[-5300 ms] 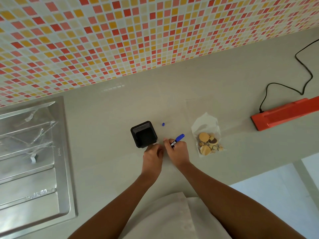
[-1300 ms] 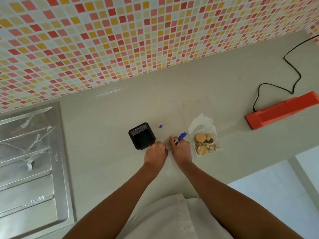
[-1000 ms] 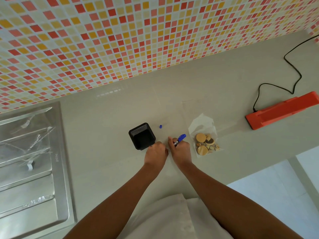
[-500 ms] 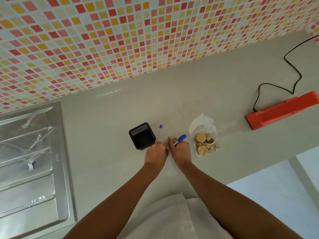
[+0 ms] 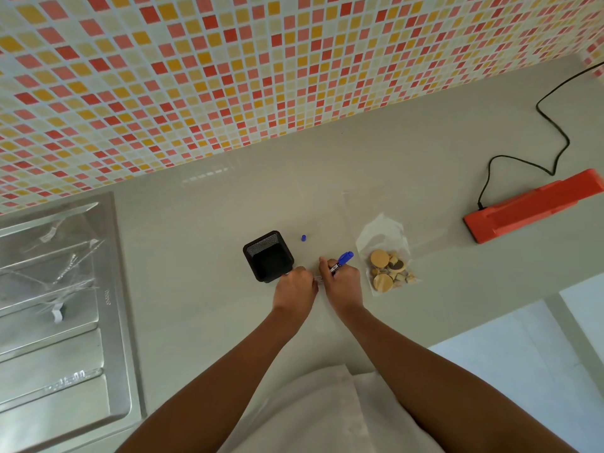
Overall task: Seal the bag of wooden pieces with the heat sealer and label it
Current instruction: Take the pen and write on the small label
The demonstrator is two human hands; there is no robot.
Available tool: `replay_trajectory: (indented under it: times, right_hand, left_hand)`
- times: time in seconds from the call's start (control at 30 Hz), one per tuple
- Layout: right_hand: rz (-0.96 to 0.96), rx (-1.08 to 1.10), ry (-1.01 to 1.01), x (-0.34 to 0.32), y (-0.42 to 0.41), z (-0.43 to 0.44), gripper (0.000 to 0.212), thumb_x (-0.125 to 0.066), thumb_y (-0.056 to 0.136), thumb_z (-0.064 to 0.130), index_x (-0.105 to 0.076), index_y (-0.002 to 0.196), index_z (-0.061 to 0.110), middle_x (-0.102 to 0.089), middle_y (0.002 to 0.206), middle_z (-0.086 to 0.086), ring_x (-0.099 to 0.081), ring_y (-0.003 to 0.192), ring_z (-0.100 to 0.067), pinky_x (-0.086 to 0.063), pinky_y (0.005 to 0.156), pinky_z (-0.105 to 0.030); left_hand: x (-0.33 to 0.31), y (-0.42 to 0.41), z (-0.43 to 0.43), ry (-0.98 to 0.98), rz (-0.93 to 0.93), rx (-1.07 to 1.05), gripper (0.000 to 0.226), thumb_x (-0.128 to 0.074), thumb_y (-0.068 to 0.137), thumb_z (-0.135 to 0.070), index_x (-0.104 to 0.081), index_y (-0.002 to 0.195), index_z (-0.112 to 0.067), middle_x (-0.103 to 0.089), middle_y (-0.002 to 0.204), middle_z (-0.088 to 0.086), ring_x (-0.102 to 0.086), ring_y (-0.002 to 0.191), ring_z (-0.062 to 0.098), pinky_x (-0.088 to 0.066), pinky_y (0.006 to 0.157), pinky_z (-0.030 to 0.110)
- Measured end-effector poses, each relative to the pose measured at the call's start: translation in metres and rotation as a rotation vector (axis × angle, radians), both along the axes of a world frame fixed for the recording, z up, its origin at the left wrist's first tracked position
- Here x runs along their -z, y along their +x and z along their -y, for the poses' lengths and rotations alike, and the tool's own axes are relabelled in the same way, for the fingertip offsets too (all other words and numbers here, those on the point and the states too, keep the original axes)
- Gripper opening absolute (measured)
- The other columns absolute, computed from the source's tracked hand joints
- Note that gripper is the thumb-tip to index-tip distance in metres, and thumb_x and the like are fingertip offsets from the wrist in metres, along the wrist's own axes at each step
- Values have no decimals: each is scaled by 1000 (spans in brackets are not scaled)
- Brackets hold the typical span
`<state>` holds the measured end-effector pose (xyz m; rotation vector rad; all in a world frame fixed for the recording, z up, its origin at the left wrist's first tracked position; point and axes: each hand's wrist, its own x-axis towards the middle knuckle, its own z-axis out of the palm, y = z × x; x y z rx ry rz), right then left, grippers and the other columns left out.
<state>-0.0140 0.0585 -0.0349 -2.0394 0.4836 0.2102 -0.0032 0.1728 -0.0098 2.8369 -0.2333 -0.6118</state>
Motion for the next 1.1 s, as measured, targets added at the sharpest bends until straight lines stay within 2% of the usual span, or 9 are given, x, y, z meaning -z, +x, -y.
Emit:
replay_trajectory:
  times: [0.13, 0.27, 0.37, 0.47, 0.53, 0.7, 0.83, 0.93, 1.1]
  right_hand:
    - [-2, 4, -2, 2, -1, 1, 47, -54, 102, 34, -52, 62, 8, -48, 53, -3, -42, 49, -15, -37, 53, -38]
    - [16, 0, -8, 1, 0, 2, 47, -54, 102, 32, -48, 60, 10, -46, 53, -3, -41, 49, -16, -38, 53, -42]
    - [24, 2, -15, 0, 0, 2, 47, -54, 102, 30, -45, 59, 13, -45, 52, -1, -40, 49, -16, -35, 53, -38]
    - [33, 17, -14, -1, 1, 1, 50, -54, 102, 28, -38, 55, 19, -40, 49, 3, -36, 47, -13, -31, 52, -34]
    - [34, 3, -22, -1, 0, 1, 51, -54, 102, 28, -37, 54, 21, -40, 49, 5, -36, 46, -11, -31, 52, -33]
    - [1, -7, 31, 1, -3, 0, 47, -55, 102, 32, -51, 61, 9, -50, 54, -4, -44, 50, -16, -40, 55, -39]
    - [17, -2, 21, 3, -4, 1, 49, -55, 101, 31, -52, 62, 2, -51, 54, -6, -44, 49, -15, -38, 54, -39]
    - [20, -7, 6, 2, -3, 1, 48, -55, 102, 30, -48, 59, 10, -47, 52, -1, -41, 48, -13, -34, 53, -34]
    - [17, 7, -6, 1, -3, 1, 47, -55, 102, 29, -44, 58, 18, -46, 52, 1, -42, 49, -13, -35, 53, -35]
  left_hand:
    - [0, 0, 1, 2, 10, 7, 26, -46, 101, -24, -69, 99, -10, -65, 100, 9, -65, 85, 21, -45, 67, 26]
    - [1, -1, 0, 3, 16, 2, 27, -46, 101, -24, -69, 99, -10, -66, 99, 9, -65, 85, 21, -45, 66, 26]
    - [1, 0, 0, 10, 16, -2, 28, -45, 101, -24, -69, 99, -10, -65, 100, 9, -65, 87, 22, -47, 69, 27]
    - [2, 0, 1, 15, 13, 3, 29, -44, 101, -26, -69, 100, -10, -65, 101, 8, -65, 88, 22, -39, 66, 26]
    - [3, -1, 1, 14, 10, 2, 28, -45, 101, -26, -69, 100, -10, -65, 100, 8, -65, 87, 22, -39, 65, 25]
    - [4, -1, 2, 13, -5, -15, 28, -48, 101, -29, -68, 102, -10, -66, 100, 8, -66, 87, 21, -46, 68, 25]
    - [4, -1, 1, 14, -1, -8, 29, -48, 101, -30, -68, 102, -10, -66, 100, 8, -65, 86, 20, -44, 68, 25]
    - [4, -1, 1, 15, 1, -10, 28, -47, 101, -28, -68, 102, -10, -66, 100, 8, -65, 86, 21, -42, 66, 25]
    - [3, -1, 1, 12, 1, -9, 28, -46, 101, -27, -68, 102, -10, -65, 101, 8, -65, 87, 21, -39, 65, 25]
